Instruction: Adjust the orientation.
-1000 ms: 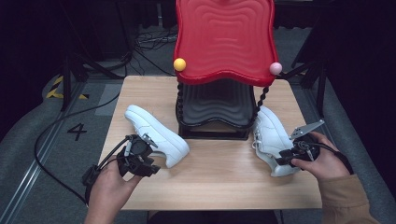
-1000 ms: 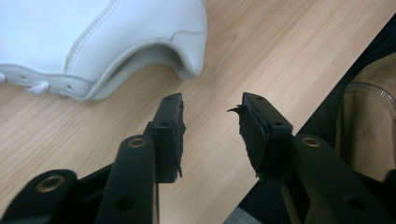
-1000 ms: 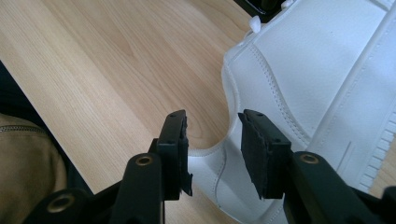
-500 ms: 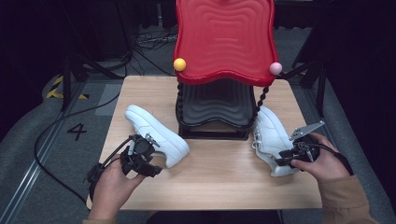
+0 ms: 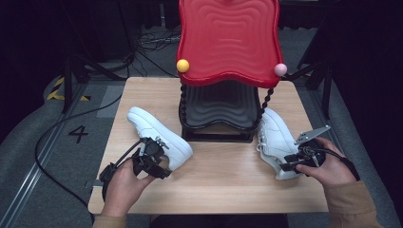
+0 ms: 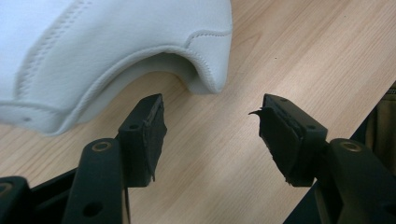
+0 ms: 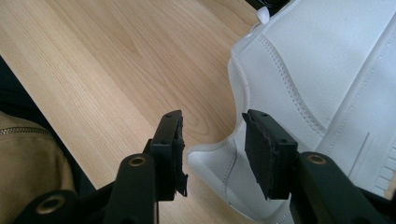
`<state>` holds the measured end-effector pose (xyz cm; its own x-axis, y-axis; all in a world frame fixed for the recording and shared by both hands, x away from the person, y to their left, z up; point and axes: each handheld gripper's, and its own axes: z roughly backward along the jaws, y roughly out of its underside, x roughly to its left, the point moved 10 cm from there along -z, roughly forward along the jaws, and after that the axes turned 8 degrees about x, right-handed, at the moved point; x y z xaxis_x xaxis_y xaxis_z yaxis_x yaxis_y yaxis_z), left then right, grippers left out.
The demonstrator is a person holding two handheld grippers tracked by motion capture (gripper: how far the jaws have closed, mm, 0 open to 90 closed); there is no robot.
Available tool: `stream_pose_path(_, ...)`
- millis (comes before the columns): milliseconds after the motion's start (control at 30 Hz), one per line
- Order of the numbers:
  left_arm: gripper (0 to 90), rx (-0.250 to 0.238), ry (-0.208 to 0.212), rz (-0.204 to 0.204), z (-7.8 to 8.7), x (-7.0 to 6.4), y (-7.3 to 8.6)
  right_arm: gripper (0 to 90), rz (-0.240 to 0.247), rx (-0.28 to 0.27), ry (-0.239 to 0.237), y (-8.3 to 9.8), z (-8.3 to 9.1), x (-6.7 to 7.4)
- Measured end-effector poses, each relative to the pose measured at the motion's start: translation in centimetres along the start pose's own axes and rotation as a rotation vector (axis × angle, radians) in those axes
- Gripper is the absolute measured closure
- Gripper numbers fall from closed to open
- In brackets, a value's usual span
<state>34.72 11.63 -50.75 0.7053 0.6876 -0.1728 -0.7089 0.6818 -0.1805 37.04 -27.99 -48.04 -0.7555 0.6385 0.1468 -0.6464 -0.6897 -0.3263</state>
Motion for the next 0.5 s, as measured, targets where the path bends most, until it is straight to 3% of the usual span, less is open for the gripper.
stream_pose_path(133,46.8,0.013,0.006,-0.02,-1.2,-0.2,-0.6,57.8,-0.001,0.008,-0.006,0.1,-0.2,0.1)
stream_pose_path(267,49.2,0.021,0.039,-0.003,-2.0,-0.4,-1.0,57.7,-0.003,0.011,-0.007,0.3,-0.3,0.1)
stream_pose_path(500,55.2,0.02,0.023,-0.011,-2.5,-0.2,-1.5,57.6,-0.01,0.015,-0.007,0.7,-0.3,0.0)
